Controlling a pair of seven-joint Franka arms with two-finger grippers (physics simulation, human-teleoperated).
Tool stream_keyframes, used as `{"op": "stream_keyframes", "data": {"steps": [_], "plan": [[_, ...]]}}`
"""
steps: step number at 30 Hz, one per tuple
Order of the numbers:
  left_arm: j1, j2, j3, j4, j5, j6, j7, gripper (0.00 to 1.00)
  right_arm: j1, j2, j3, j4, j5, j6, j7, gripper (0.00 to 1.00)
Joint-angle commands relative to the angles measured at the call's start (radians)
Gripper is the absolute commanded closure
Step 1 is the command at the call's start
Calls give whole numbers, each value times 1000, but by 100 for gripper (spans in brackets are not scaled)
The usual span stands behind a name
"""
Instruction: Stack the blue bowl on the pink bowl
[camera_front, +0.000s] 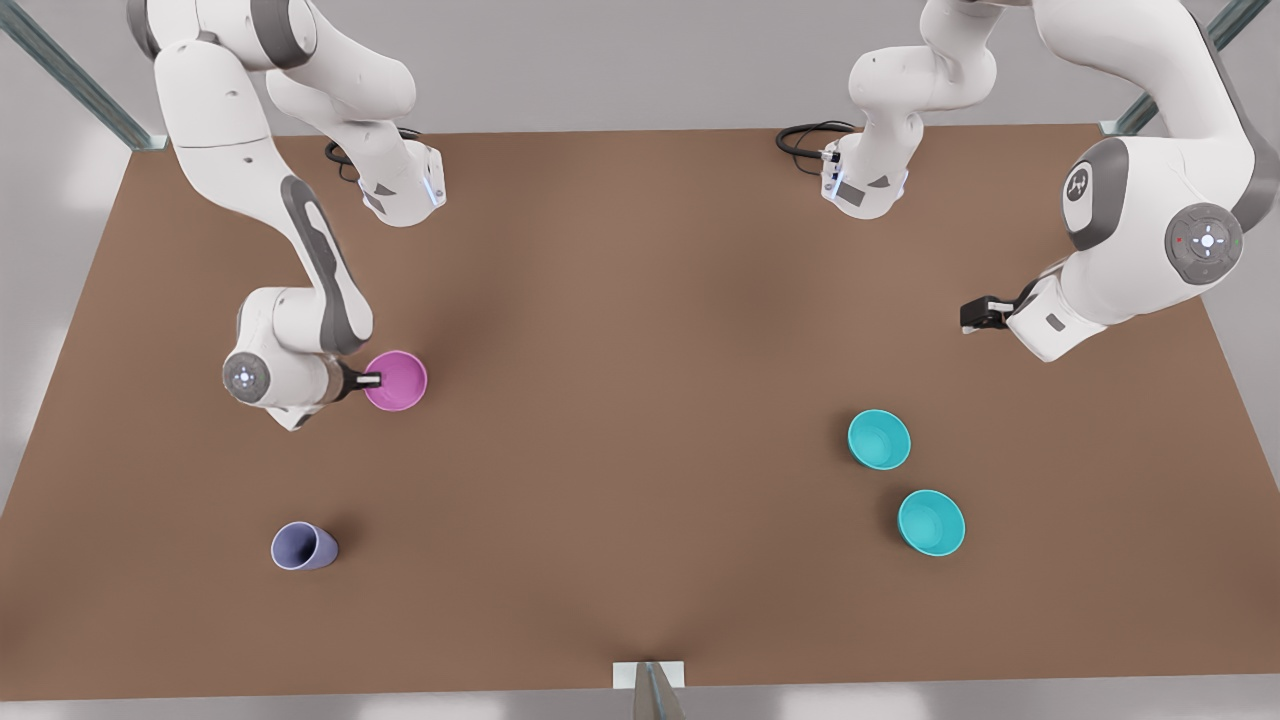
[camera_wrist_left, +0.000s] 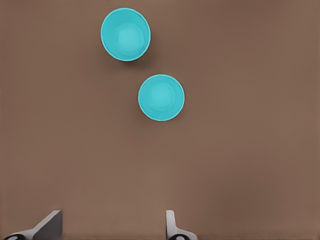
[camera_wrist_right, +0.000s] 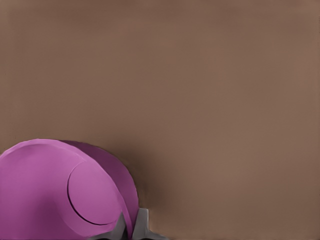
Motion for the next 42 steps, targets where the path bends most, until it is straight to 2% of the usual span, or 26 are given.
{"op": "stream_keyframes", "data": {"steps": [1, 2, 5, 7, 11, 14, 15, 20, 21, 22, 23, 26, 27, 29, 31, 32, 34, 35, 36, 39, 42], "plan": [[-1, -1, 0, 0, 1, -5, 1, 0, 7, -9, 43, 46, 112, -116, -65, 79], [-1, -1, 0, 0, 1, -5, 1, 0, 20, -4, 106, 93, 159, -114, -39, 79], [-1, -1, 0, 0, 1, -5, 1, 0, 257, 72, 119, 282, 279, -55, 165, 79], [-1, -1, 0, 0, 1, -5, 1, 0, 432, 258, 119, 533, 290, 5, 410, 79], [-1, -1, 0, 0, 1, -5, 1, 0, 610, 569, 111, 912, 279, 59, 682, 79], [-1, -1, -2, 0, 1, -5, 1, 0, 650, 624, 102, 919, 271, 137, 711, 79], [-1, -1, -2, 0, 1, -5, 1, 0, 675, 637, 74, 919, 268, 146, 727, 79], [-3, -1, -2, 0, -1, -5, 1, 0, 675, 664, 69, 920, 265, 155, 725, 79], [-3, -1, -2, 0, -1, -5, 1, 0, 675, 664, 69, 920, 267, 154, 724, 58], [-3, -1, -2, 0, -1, -5, 1, 0, 675, 664, 69, 920, 265, 154, 725, 0], [-3, -1, -2, 2, -2, -5, 1, 0, 675, 663, 71, 922, 268, 154, 725, 0], [0, 2, -2, 11, -24, -5, -1, 0, 670, 618, 73, 915, 278, 97, 725, 0], [4, 14, -2, 11, -25, -2, -1, 0, 636, 572, 73, 906, 274, -19, 719, 0], [-1, 85, -2, 17, -19, 3, -2, 0, 528, 473, 71, 903, 264, -430, 705, 0], [7, 215, 3, 97, -19, 60, -4, 0, 383, 367, 71, 876, 137, -717, 558, 0], [25, 330, 3, 174, -18, 83, -2, 0, 293, 327, 71, 862, 20, -791, 353, 0], [39, 435, 4, 194, -27, 222, -1, 0, 127, 280, 71, 894, -153, -803, -124, 0], [37, 455, 4, 186, -29, 271, 1, 0, 116, 246, 71, 929, -218, -841, -204, 0], [39, 479, 4, 174, -51, 328, 1, 0, 116, 192, 79, 998, -252, -892, -211, 0], [39, 539, 4, 114, -101, 474, 1, 0, 173, -46, 59, 1023, -244, -952, -155, 0], [37, 553, 4, 17, -159, 603, 33, 0, 167, -92, 25, 991, -238, -987, -87, 0]]}}
